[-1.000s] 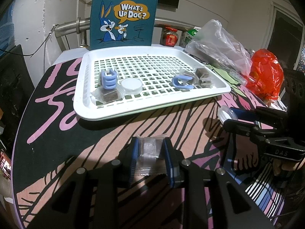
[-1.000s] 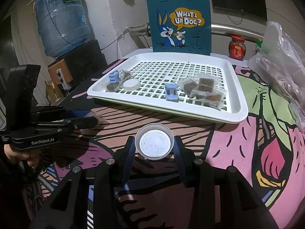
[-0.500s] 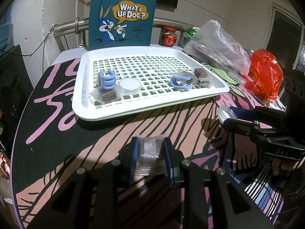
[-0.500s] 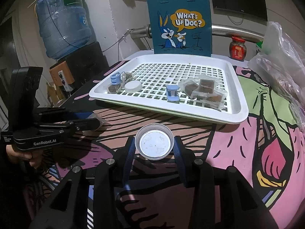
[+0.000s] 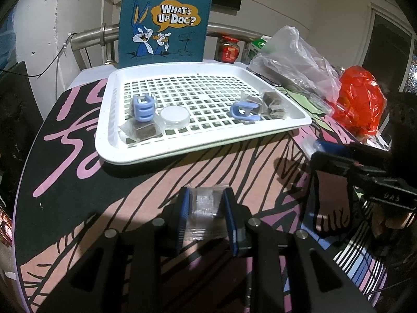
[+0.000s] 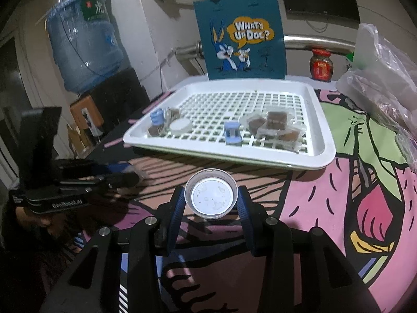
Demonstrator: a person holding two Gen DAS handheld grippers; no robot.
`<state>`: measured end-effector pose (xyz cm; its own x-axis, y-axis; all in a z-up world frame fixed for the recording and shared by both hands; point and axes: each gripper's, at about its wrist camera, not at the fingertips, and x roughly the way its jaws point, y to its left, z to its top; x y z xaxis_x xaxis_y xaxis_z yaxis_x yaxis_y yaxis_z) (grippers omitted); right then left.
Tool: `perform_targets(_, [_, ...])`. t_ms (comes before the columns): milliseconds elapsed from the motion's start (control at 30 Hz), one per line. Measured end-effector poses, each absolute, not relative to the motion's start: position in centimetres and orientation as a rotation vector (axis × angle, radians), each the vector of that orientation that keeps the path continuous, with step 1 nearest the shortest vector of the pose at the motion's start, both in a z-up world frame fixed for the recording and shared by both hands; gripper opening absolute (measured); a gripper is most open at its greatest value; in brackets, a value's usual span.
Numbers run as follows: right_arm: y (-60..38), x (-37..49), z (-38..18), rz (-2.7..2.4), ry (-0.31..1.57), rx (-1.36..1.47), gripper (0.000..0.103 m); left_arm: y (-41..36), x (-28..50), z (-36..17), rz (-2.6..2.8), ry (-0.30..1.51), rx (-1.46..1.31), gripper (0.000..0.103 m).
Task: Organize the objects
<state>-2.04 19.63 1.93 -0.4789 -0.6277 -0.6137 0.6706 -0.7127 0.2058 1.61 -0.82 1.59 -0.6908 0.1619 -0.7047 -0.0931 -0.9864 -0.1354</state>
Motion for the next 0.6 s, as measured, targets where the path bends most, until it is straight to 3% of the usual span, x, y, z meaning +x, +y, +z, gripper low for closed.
perform_targets(600, [20.8,-2.5,2.2,-2.199,-0.015,0.859,0.039,-0.6,2.1,2.2,2.73,-0.133,-1.077,0.026])
